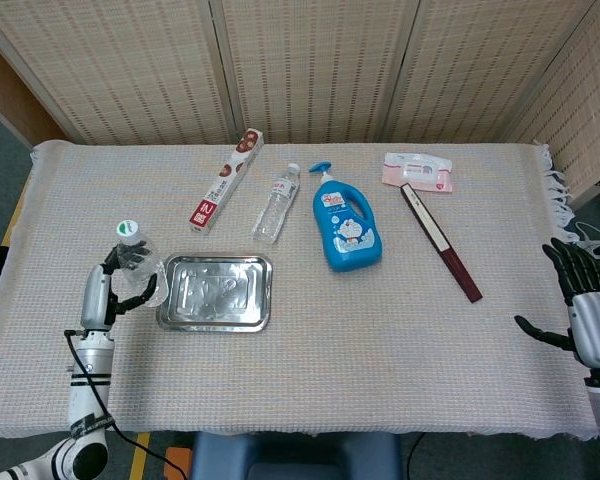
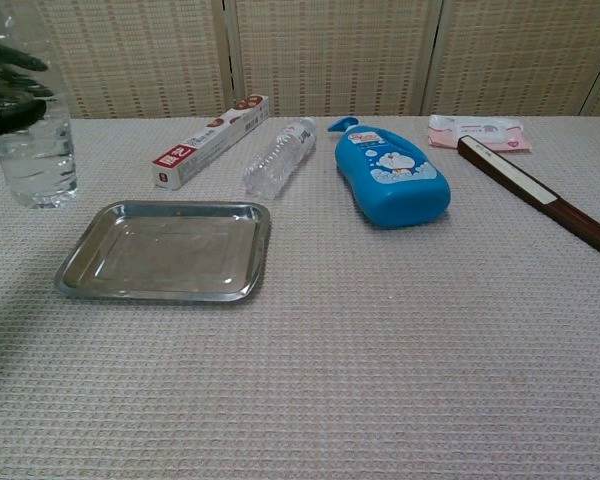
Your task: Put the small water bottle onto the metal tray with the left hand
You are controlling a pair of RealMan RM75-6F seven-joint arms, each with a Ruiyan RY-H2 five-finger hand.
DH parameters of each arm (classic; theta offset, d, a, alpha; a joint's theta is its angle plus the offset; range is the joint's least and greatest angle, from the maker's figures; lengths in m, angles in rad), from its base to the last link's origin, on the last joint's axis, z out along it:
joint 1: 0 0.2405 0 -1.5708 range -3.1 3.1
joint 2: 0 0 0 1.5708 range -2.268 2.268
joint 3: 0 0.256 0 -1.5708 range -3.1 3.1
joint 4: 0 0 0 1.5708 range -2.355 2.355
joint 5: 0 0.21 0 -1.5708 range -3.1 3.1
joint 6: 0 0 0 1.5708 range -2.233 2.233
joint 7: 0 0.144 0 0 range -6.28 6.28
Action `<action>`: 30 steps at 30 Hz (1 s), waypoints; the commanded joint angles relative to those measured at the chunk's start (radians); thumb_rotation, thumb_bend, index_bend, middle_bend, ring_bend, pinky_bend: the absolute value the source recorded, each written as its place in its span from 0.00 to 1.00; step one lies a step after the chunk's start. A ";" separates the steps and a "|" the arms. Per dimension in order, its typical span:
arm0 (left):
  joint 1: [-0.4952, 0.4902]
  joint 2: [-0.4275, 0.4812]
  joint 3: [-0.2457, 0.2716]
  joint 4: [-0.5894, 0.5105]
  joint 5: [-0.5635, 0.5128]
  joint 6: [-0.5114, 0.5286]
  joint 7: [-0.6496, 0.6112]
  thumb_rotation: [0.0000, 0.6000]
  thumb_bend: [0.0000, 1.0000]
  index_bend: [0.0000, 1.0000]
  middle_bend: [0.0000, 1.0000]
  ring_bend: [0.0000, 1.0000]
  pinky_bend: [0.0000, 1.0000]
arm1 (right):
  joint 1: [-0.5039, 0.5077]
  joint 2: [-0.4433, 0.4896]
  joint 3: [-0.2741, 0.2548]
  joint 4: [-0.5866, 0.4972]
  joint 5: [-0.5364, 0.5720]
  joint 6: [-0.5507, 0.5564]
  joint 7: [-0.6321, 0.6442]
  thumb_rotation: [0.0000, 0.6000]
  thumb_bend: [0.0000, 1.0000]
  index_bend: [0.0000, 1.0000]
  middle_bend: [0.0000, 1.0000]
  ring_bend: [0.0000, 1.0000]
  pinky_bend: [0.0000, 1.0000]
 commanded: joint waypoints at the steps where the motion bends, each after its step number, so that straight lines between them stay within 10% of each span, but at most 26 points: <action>1: -0.009 0.084 -0.048 -0.076 -0.125 -0.100 -0.100 1.00 0.41 0.54 0.68 0.51 0.47 | 0.001 0.000 -0.001 -0.001 0.001 -0.004 -0.002 1.00 0.06 0.06 0.00 0.00 0.03; 9: -0.098 -0.101 0.175 0.514 0.291 0.268 0.580 1.00 0.43 0.54 0.68 0.50 0.47 | 0.000 0.003 -0.004 -0.004 0.000 -0.006 -0.011 1.00 0.06 0.06 0.00 0.00 0.03; 12: -0.112 -0.147 0.207 0.621 0.346 0.308 0.571 1.00 0.43 0.54 0.68 0.50 0.48 | -0.001 0.003 -0.004 -0.006 0.000 -0.005 -0.011 1.00 0.06 0.06 0.00 0.00 0.03; 22: -0.066 -0.142 0.109 0.295 0.113 0.191 0.197 1.00 0.44 0.54 0.67 0.50 0.48 | -0.003 0.003 -0.002 -0.003 -0.001 0.004 -0.002 1.00 0.06 0.06 0.00 0.00 0.03; 26: -0.002 -0.006 -0.021 -0.123 -0.159 -0.052 -0.254 1.00 0.48 0.53 0.66 0.50 0.47 | -0.003 0.002 -0.001 -0.003 0.000 0.004 0.001 1.00 0.06 0.06 0.00 0.00 0.03; 30: -0.015 0.073 -0.013 -0.113 -0.150 -0.102 -0.186 1.00 0.48 0.53 0.66 0.50 0.47 | -0.003 0.003 -0.002 -0.003 0.000 0.000 -0.002 1.00 0.06 0.06 0.00 0.00 0.03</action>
